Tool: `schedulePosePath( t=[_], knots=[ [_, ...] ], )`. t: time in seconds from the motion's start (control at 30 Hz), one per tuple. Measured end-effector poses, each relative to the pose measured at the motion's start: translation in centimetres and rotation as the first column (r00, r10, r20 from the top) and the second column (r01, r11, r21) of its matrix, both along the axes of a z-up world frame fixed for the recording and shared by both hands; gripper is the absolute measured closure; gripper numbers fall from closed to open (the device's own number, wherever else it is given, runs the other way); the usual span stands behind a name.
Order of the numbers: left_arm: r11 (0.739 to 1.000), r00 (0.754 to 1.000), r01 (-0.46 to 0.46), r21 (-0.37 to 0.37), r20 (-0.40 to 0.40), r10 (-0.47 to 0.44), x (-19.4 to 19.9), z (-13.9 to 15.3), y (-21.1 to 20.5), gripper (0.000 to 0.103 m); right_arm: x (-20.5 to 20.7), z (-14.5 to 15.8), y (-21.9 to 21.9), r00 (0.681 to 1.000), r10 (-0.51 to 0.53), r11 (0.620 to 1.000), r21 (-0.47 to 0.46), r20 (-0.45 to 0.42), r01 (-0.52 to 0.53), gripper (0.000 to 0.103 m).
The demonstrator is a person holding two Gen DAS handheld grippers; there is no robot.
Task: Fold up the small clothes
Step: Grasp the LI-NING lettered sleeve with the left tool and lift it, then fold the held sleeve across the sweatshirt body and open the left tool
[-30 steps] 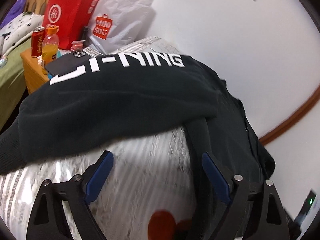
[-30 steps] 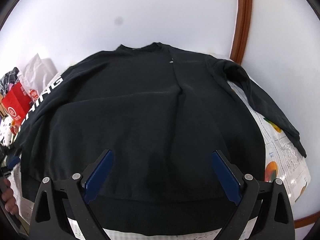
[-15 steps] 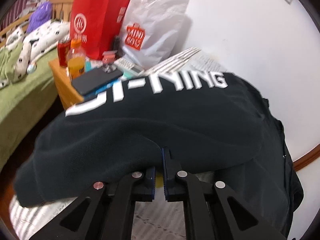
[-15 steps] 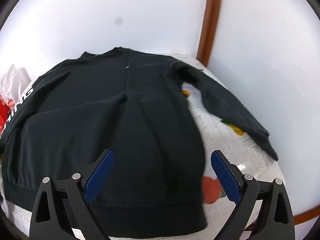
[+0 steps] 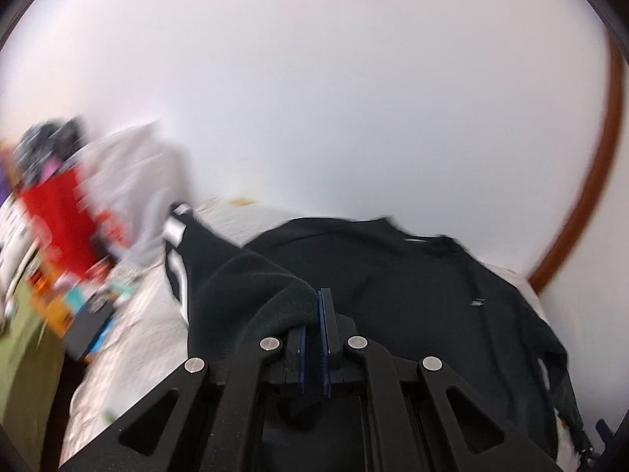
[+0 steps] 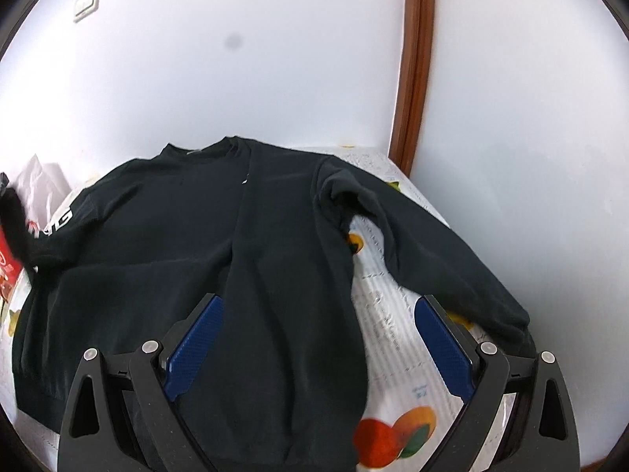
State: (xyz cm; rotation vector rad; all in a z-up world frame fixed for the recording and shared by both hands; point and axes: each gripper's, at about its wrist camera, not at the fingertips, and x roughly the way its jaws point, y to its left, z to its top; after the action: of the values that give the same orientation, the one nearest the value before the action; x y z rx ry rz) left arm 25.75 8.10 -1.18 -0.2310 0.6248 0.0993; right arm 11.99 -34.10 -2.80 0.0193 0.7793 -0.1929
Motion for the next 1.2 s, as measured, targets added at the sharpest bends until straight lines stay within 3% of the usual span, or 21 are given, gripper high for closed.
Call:
schedulePosePath(
  t=[0.17,0.43,0.5,0.57,0.63,0.73,0.83,1.0,1.07,1.2],
  knots=[
    [0.988,0.990,0.143,0.058,-0.011,-0.143,5.3,0.0,-8.7,0.097,0.3,-0.5,-1.7,1.000,-0.007,1.000,-0.016,0.002,0.007,0.006],
    [0.957,0.956,0.275,0.089,-0.132,-0.262,8.7,-4.7,-17.0,0.097,0.0,-4.6,-3.5,0.995,-0.009,1.000,-0.023,-0.099,0.007,0.006],
    [0.951,0.944,0.302,0.071,-0.162,-0.288,8.7,-5.4,-17.8,0.090,-0.3,-5.2,-3.7,0.994,-0.007,1.000,-0.014,-0.110,0.006,0.006],
    [0.938,0.928,0.345,0.041,-0.168,-0.334,7.8,-5.4,-18.6,0.061,-0.5,-5.5,-3.5,0.993,-0.002,1.000,-0.005,-0.117,0.001,0.006],
    [0.924,0.918,0.380,0.047,-0.142,-0.370,6.4,-4.5,-19.7,0.044,-0.5,-5.5,-3.3,0.993,0.002,1.000,-0.007,-0.118,-0.003,0.006],
    [0.883,0.894,0.448,0.141,-0.064,-0.443,2.2,-1.7,-21.2,0.038,-0.5,-4.6,-2.3,0.994,0.013,1.000,-0.014,-0.106,-0.014,0.006],
    [0.861,0.875,0.479,0.171,-0.018,-0.484,-0.9,0.7,-21.5,0.033,-0.5,-2.7,-0.4,0.997,0.035,0.999,-0.037,-0.072,-0.038,0.006],
    [0.879,0.896,0.433,0.202,0.009,-0.444,-3.9,2.2,-18.4,0.028,-1.1,0.2,3.3,0.996,0.086,0.994,-0.060,-0.015,-0.087,0.006],
    [0.898,0.918,0.391,0.200,-0.013,-0.397,-4.5,1.5,-15.6,0.028,-0.7,0.9,4.7,0.995,0.104,0.992,-0.067,-0.008,-0.105,0.007],
    [0.932,0.959,0.282,0.230,-0.093,-0.267,-5.7,-1.6,-9.0,0.027,1.0,1.3,8.2,0.986,0.165,0.983,-0.084,-0.006,-0.165,0.031]
  ],
)
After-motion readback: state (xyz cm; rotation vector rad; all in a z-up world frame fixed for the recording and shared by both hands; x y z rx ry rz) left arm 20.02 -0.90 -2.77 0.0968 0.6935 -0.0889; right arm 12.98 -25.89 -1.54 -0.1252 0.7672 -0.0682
